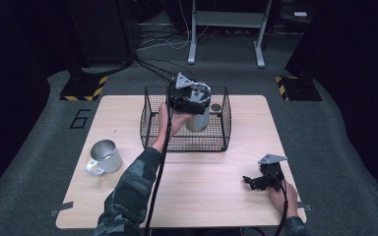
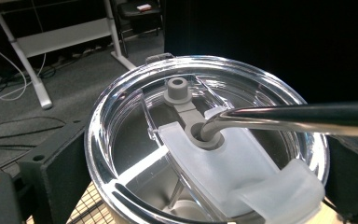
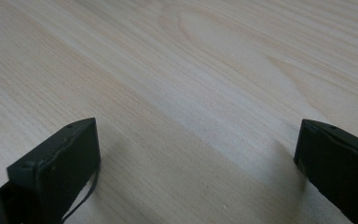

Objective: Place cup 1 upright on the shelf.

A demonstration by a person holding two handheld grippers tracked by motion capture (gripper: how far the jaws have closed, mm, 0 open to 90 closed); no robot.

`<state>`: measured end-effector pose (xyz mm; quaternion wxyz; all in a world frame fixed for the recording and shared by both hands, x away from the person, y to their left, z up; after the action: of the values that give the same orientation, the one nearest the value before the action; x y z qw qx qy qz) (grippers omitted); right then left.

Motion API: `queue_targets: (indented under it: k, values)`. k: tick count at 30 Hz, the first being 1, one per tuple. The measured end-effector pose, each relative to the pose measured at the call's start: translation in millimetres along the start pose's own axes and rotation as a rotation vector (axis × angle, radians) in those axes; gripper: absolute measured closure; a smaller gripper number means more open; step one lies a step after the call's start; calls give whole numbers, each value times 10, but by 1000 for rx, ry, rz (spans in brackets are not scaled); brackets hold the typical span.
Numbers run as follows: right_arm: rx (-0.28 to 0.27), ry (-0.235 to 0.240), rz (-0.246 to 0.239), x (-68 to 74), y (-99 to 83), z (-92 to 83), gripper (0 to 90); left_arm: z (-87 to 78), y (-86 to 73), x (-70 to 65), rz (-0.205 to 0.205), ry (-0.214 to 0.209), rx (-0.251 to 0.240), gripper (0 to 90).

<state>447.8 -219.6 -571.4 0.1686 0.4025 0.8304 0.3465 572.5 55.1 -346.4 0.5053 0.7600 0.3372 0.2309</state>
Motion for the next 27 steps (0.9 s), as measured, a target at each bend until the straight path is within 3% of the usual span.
queue_targets:
  k: [1,20,27]
  values:
    - [-6,0,-16,-14,5,2,0,26,-11,1,-5,-2,6,39]
    - [-6,-1,-14,-13,5,3,0,353,-116,25,-54,21,40,39]
    - [-8,-3,-14,-14,6,4,0,491,-195,-17,-50,20,75,39]
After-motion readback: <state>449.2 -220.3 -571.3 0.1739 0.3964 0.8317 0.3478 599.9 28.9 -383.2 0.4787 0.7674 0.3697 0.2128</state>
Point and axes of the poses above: each handheld gripper's, and its own axes: z roughly forward along the jaws, y roughly out of its top, x roughly to its left, the point moved 6 cm from there along z, roughly forward along the jaws, and after that the axes turned 1 degree about -z, right-handed, at the moved point
